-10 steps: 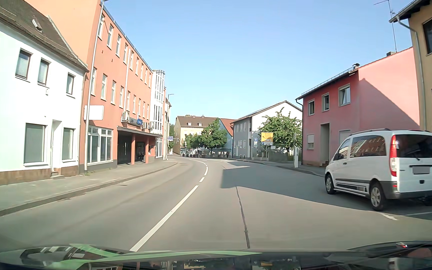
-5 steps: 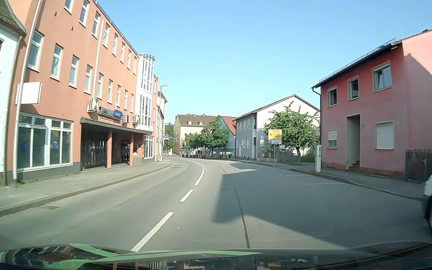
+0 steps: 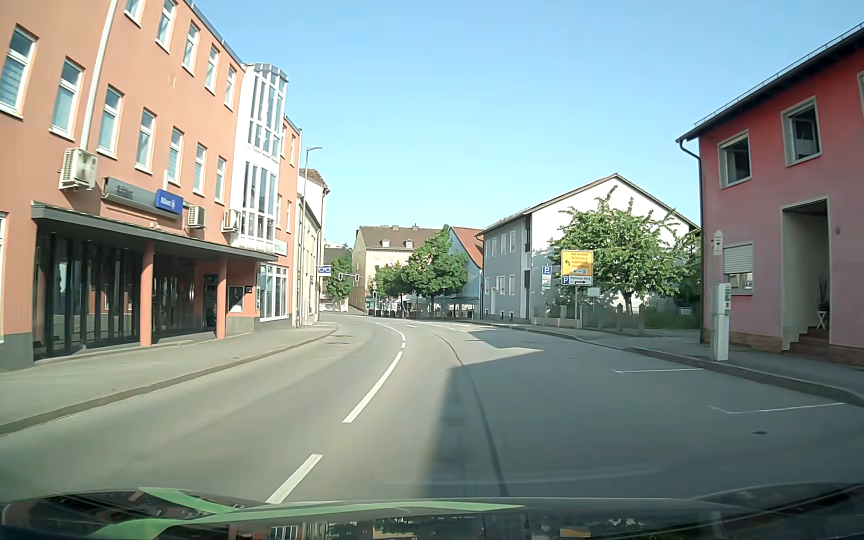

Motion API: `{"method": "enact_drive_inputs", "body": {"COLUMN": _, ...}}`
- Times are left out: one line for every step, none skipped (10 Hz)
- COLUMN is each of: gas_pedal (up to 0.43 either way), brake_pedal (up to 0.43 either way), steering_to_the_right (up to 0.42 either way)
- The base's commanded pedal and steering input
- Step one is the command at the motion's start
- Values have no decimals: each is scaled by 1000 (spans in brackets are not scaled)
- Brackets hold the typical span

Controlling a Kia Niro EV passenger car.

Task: Follow the waypoints while adhering to traffic rules and regulations

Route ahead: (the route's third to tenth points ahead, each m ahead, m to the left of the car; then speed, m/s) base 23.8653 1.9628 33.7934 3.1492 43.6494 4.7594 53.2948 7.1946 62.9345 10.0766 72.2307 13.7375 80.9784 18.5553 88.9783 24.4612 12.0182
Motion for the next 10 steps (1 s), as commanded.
{"method": "enact_drive_inputs", "body": {"gas_pedal": 79, "brake_pedal": 0, "steering_to_the_right": -19}}
{"method": "enact_drive_inputs", "body": {"gas_pedal": 79, "brake_pedal": 0, "steering_to_the_right": -18}}
{"method": "enact_drive_inputs", "body": {"gas_pedal": 59, "brake_pedal": 0, "steering_to_the_right": -19}}
{"method": "enact_drive_inputs", "body": {"gas_pedal": 47, "brake_pedal": 0, "steering_to_the_right": -19}}
{"method": "enact_drive_inputs", "body": {"gas_pedal": 28, "brake_pedal": 0, "steering_to_the_right": -19}}
{"method": "enact_drive_inputs", "body": {"gas_pedal": 20, "brake_pedal": 0, "steering_to_the_right": -18}}
{"method": "enact_drive_inputs", "body": {"gas_pedal": 20, "brake_pedal": 0, "steering_to_the_right": -18}}
{"method": "enact_drive_inputs", "body": {"gas_pedal": 28, "brake_pedal": 0, "steering_to_the_right": -18}}
{"method": "enact_drive_inputs", "body": {"gas_pedal": 28, "brake_pedal": 0, "steering_to_the_right": -18}}
{"method": "enact_drive_inputs", "body": {"gas_pedal": 39, "brake_pedal": 0, "steering_to_the_right": -18}}
